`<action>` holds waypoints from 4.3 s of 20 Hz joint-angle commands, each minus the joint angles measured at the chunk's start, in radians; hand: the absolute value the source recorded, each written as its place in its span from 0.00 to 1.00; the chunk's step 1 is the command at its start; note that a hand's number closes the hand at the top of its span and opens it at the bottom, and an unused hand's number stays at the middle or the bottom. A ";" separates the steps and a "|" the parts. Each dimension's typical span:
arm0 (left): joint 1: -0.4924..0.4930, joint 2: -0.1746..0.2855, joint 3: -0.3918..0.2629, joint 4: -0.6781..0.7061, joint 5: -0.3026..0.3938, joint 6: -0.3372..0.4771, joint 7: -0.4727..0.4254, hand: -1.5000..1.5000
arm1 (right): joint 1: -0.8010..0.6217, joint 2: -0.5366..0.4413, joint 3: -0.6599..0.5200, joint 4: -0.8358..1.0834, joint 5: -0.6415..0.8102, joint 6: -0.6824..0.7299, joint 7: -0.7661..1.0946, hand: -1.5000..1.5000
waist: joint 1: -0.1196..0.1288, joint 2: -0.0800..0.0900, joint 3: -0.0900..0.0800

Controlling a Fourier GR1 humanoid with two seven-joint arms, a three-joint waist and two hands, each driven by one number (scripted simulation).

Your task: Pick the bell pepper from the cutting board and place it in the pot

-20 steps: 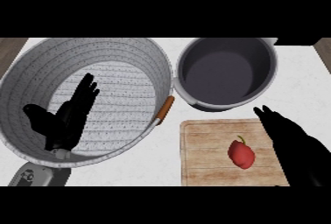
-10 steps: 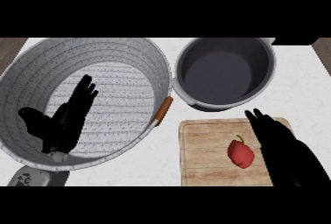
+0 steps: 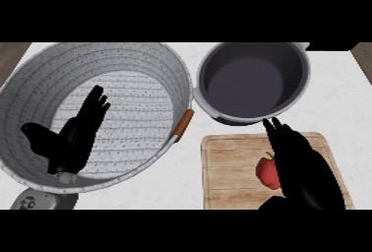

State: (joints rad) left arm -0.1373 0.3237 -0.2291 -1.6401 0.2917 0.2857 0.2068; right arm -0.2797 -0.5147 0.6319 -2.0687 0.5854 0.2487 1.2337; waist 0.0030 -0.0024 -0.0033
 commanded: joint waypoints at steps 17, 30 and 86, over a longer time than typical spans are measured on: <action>-0.023 -0.005 0.035 0.029 -0.011 -0.011 0.020 0.50 | 0.036 0.175 -0.039 0.297 0.160 0.154 0.143 0.00 | -0.006 0.003 0.002; -0.035 -0.029 0.050 -0.036 -0.036 -0.020 0.099 0.50 | 0.066 0.265 -0.132 0.369 0.222 0.211 -0.044 1.00 | -0.003 0.002 0.003; -0.027 -0.085 0.106 -0.073 -0.102 -0.086 0.155 0.50 | -0.767 -0.110 -0.724 0.881 -0.188 0.234 -1.169 1.00 | 0.016 0.003 0.002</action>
State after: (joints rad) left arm -0.1640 0.2188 -0.1421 -1.6751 0.1787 0.2121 0.2999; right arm -0.9689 -0.6876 -0.1437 -1.2140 0.3593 0.4991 -0.0300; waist 0.0132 0.0012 -0.0011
